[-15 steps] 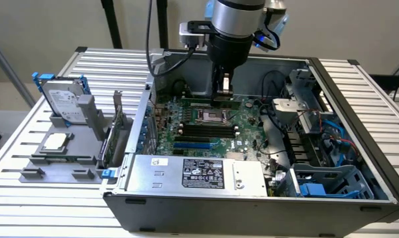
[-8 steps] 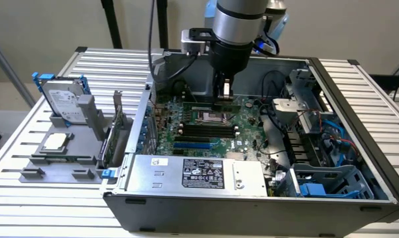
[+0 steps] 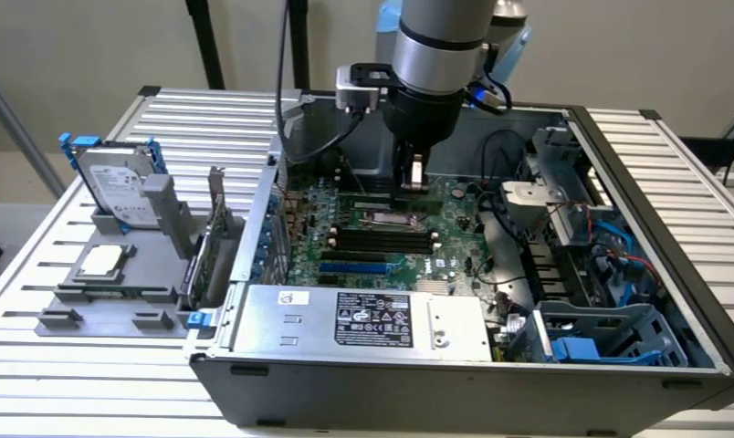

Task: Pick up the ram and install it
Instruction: 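Insert the ram into the slot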

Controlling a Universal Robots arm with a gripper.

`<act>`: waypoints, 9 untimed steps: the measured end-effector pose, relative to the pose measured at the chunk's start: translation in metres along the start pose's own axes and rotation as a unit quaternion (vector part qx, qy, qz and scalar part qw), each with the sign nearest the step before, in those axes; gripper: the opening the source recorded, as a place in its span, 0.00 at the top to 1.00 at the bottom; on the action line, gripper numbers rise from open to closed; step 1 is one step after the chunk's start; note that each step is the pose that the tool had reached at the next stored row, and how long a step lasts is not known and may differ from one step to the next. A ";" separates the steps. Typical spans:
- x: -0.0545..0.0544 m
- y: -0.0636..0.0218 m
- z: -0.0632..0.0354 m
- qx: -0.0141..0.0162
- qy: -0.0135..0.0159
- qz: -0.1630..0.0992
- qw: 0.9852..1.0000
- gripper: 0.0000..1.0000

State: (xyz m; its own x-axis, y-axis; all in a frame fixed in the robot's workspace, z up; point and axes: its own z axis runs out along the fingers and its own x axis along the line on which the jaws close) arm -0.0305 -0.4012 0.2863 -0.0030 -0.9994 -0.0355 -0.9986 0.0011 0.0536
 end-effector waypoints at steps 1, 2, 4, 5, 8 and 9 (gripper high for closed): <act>0.000 -0.0001 0.0009 0.000 0.002 0.001 1.000 0.86; 0.000 -0.0001 0.0018 0.000 0.004 0.001 1.000 0.86; -0.001 -0.0002 0.0035 0.001 0.009 0.003 1.000 0.86; -0.001 -0.0002 0.0044 0.001 0.012 0.004 1.000 0.86; -0.001 -0.0004 0.0077 0.003 0.015 0.006 1.000 0.86; -0.001 -0.0005 0.0088 0.004 0.015 0.007 1.000 0.86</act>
State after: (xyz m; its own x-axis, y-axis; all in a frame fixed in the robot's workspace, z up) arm -0.0305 -0.3996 0.2775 -0.0153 -0.9999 -0.0052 -0.9988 0.0151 0.0457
